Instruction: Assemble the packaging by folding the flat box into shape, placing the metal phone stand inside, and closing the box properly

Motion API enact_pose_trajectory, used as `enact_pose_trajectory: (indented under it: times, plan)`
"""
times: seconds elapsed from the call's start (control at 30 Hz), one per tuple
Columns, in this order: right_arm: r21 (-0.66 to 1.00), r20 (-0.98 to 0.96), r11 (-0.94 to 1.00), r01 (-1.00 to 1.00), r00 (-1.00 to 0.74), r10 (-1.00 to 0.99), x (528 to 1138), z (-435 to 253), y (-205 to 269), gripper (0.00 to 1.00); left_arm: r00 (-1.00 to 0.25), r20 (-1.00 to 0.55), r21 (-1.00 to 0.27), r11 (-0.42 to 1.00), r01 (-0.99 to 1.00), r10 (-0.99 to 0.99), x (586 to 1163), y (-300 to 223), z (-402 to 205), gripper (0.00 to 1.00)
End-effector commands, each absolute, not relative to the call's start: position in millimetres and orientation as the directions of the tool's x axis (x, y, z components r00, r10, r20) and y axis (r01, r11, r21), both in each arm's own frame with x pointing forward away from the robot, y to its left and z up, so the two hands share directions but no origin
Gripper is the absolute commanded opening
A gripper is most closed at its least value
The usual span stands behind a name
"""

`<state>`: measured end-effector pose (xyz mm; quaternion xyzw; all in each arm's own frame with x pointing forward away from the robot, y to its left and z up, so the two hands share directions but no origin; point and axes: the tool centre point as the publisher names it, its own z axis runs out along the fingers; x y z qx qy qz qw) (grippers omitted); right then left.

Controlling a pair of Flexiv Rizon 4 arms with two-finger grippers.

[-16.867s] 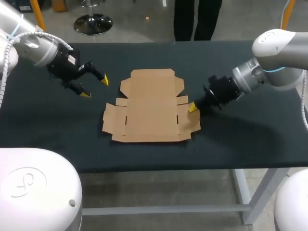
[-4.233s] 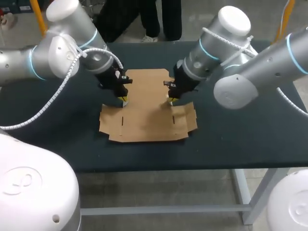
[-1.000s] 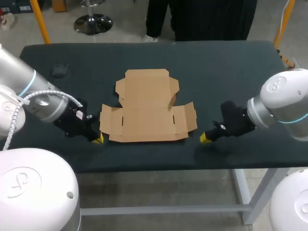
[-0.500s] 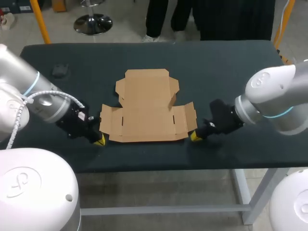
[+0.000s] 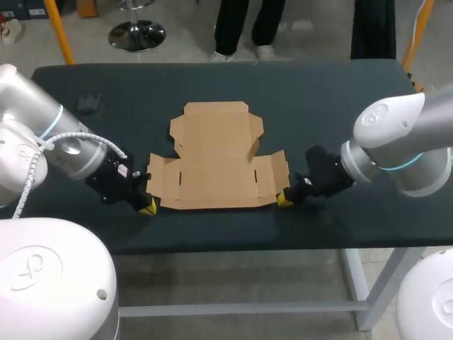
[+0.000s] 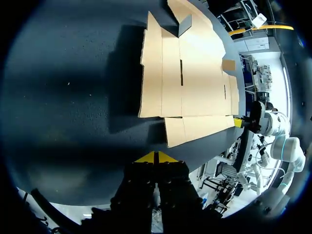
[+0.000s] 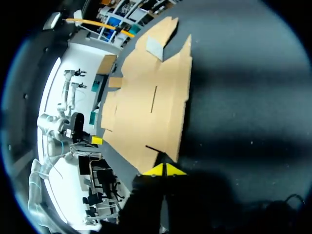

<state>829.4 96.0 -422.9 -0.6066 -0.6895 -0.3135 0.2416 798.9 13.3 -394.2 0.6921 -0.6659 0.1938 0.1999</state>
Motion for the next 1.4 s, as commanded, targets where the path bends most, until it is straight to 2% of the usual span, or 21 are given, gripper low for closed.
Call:
enact_pose_trajectory:
  times: [0.03, 0.57, 0.83, 1.4]
  plan:
    - [0.144, 0.708, 0.045, 0.988, -0.135, 0.693, 824, -419, 97, 0.0, 0.038, 0.527, 0.013, -0.036, -0.999, -0.849, 797, 12, -394, 0.0]
    - [0.152, 0.705, 0.043, 0.988, -0.138, 0.696, 823, -418, 97, 0.0, 0.023, 0.516, 0.002, -0.025, -1.0, -0.856, 796, 12, -393, 0.0]
    - [0.083, 0.716, -0.042, 0.996, -0.031, 0.698, 827, -422, 99, 0.0, 0.11, 0.531, 0.071, -0.085, -0.994, -0.84, 803, 12, -400, 0.0]
    - [0.023, 0.747, -0.056, 0.998, 0.02, 0.664, 831, -429, 108, 0.0, 0.145, 0.549, 0.119, -0.094, -0.988, -0.823, 819, 3, -413, 0.0]
